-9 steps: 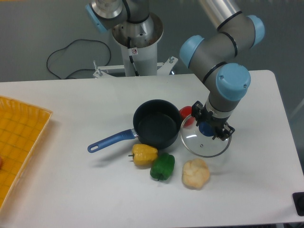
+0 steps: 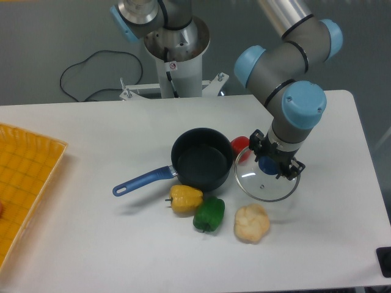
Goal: Place the lid on the table
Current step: 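Carry the glass lid by its knob away from the saucepan, lowering it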
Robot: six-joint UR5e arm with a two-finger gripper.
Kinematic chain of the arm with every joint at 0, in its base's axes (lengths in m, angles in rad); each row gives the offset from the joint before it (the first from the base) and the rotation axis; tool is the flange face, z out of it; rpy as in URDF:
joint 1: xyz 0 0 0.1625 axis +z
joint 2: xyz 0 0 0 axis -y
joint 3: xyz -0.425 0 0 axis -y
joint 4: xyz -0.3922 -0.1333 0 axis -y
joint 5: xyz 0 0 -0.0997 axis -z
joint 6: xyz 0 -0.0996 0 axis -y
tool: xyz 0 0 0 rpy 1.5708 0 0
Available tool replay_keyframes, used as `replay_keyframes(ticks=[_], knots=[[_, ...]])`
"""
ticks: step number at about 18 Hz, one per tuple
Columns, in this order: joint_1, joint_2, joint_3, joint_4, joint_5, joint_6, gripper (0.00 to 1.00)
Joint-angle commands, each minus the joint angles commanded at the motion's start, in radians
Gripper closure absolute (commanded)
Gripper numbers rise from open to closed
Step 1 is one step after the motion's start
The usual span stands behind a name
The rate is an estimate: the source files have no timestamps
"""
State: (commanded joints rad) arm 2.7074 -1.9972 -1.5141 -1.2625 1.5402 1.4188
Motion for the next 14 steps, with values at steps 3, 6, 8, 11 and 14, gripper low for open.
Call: replay_keyframes(ticks=[3, 6, 8, 11, 14], knots=[[0.015, -0.023, 0.009, 0.028, 0.001, 0.026, 0.56], [0.020, -0.035, 0.014, 0.037, 0.006, 0.042, 0.56], [0.022, -0.041, 0.017, 0.041, 0.008, 0.045, 0.56], [0.028, -0.054, 0.018, 0.055, 0.008, 0.045, 0.56], [0.028, -0.066, 0.020, 0.078, 0.008, 0.045, 0.56]])
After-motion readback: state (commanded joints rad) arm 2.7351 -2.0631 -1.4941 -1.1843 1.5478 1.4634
